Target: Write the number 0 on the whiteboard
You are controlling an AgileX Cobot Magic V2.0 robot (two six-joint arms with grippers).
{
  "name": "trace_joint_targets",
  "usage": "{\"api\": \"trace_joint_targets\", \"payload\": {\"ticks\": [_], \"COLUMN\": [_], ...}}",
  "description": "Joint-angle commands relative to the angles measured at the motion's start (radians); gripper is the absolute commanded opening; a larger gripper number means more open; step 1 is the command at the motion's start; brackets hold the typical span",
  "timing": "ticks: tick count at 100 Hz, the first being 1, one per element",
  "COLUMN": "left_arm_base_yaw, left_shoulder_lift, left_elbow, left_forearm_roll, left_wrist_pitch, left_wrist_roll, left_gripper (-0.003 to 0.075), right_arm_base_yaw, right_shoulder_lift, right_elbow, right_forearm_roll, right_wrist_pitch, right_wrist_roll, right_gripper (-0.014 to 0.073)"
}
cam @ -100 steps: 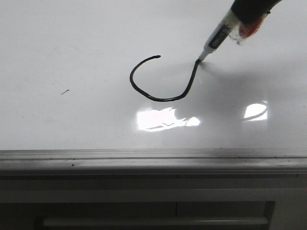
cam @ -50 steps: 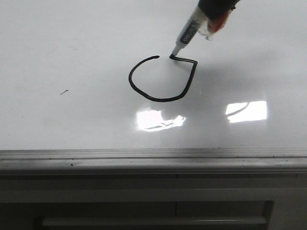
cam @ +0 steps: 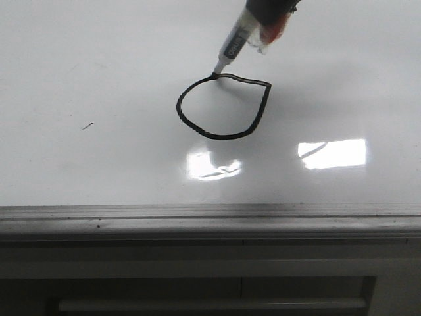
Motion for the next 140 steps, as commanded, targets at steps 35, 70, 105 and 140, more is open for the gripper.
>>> {"api": "trace_joint_targets", "payload": {"ticks": [35,70,105,140], "left_arm_base_yaw": [-0.008,-0.130,-0.158,-0.158], "left_shoulder_lift": [0.033,0.284,0.445,0.463], "left_elbow": [-0.118,-0.461,-0.520,-0.520], "left_forearm_roll": [-0.048,-0.326,-0.311,-0.311], "left_wrist_pitch": [0.073,0.511,0.556,0.559], "left_wrist_roll": [0.028,0.586,0.590,0.590], "left_gripper": [0.0237,0.0419,0.0419,0.0193], "right_arm_base_yaw": [0.258,0.460,0.529,0.546], "right_shoulder_lift": [-0.209,-0.183,-0.158,-0.158], "right_elbow": [-0.093,0.099,0.099,0.099], "right_forearm_roll": [0.032,0.067,0.067,0.067], "right_wrist_pitch": [0.022,-0.396,-0.447,-0.406], "right_wrist_roll": [0.005,0.005,0.005,0.005], "right_gripper": [-0.0055,-0.0055,-0.0059,-0.0059]}}
